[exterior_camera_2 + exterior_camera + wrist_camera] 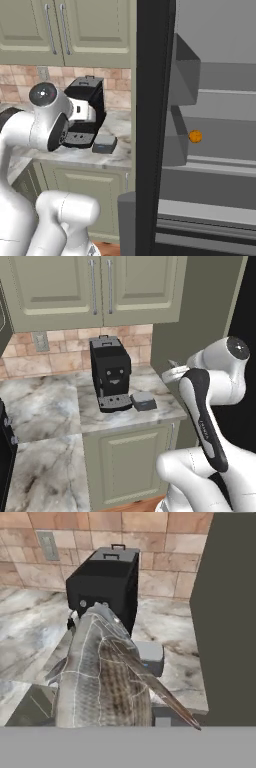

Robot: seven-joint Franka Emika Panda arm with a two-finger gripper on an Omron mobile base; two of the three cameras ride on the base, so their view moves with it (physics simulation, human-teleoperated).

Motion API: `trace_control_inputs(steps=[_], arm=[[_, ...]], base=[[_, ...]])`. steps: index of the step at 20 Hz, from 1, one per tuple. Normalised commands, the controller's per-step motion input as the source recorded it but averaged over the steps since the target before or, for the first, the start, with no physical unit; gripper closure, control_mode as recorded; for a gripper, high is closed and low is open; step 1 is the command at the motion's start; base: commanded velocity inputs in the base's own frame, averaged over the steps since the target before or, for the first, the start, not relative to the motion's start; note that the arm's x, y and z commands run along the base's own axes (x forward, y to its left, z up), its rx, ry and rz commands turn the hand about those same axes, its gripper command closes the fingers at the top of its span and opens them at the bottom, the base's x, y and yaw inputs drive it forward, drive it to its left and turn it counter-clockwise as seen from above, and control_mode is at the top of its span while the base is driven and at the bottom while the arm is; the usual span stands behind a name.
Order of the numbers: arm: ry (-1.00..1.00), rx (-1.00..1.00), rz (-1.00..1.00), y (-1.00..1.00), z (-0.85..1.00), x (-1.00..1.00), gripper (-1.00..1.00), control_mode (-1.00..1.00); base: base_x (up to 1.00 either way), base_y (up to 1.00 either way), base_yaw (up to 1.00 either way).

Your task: Take the fish from the fridge and place it on the digital scale on the counter by the fridge. Wait a few seconds for a reading, then move it to the plate on the dining counter.

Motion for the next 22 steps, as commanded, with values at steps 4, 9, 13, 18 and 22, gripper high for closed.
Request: trace_control_inputs(steps=[4,9,13,18,22], arm=[[0.07,0.03,-0.06,0.22,0.71,-0.58,1.00,-1.00],[0.15,0.00,-0.02,0.16,0.45,-0.49,1.00,-1.00],[0.19,0.00,0.00,0.00,0.00,-0.58,1.00,-1.00],[0.24,-0.02,0.00,0.00,-0.07,-0.47,1.00,-1.00],[0.19,-0.08,0.00,0.01,-0.09,-0.06,1.00,-1.00]], base=[[0.00,0.00,0.00],[0.00,0.00,0.00],[0.00,0.00,0.00],[0.00,0.00,0.00],[0.00,0.00,0.00]])
